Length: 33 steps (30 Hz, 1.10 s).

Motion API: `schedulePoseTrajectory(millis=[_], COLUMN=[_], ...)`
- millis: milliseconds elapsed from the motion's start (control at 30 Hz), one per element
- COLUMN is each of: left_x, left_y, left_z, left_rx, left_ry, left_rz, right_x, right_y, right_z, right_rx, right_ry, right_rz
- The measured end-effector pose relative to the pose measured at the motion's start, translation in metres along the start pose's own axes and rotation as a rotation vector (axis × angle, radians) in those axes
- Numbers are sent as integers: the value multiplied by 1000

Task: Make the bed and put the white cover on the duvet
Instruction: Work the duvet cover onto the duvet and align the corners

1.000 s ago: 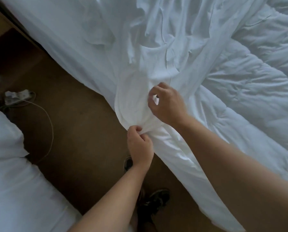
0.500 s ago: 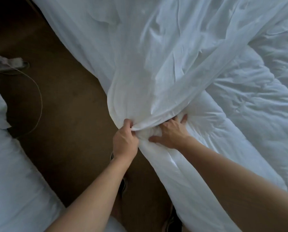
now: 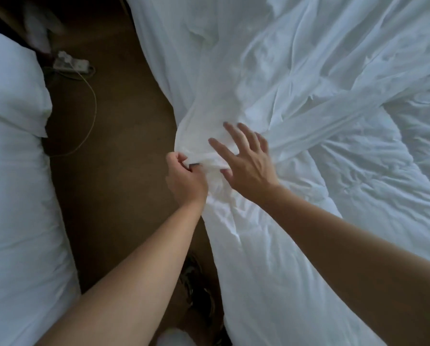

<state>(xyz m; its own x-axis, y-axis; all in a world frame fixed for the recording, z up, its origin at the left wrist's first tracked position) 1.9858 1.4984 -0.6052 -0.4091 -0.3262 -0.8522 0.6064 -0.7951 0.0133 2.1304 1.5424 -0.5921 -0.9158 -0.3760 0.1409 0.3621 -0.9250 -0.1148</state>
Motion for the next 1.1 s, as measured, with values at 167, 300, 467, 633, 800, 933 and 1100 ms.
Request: schedulePoseTrajectory(millis=[167,300,467,633,800,933,1100], left_x=[10,22,39,20,-5,-16,-22], left_y=[-68,-56,-32,-69,-102,-118,-128], left_z=[8,15,-3,-23,-42,-56,-45], left_rx=[-179,-23,213,244,302,331,517], left_ry=[-8,-16,39,123,-110,-196,-85], left_rz=[-114,-210,-258,-211,-395,-477,-346], right_x=[8,9,-1,-11,-17,12,11], right_y=[-66,-133,-179,-186,-192,-141,-52], right_z=[-5,21,15,-6,-10,27,12], right_rx=[11,257,498,709,746,-80,93], right_ry=[-120,-237,-228,-248,-345,-239,-154], right_rz=[-61,-546,-721,-732,-768,-300,-70])
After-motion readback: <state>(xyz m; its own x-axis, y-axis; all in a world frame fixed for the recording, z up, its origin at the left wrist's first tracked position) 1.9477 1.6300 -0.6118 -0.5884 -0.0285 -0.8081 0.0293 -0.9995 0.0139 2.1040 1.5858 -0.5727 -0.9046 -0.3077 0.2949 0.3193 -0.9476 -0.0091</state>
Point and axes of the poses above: each hand's wrist, its own y-axis away from the middle knuckle, its own z-axis out of the back of the hand, x = y × z, the point moved 2 cm from there along -y, towards the middle knuckle, and after that the axes turned 10 degrees about -z, right-handed, at the moved point
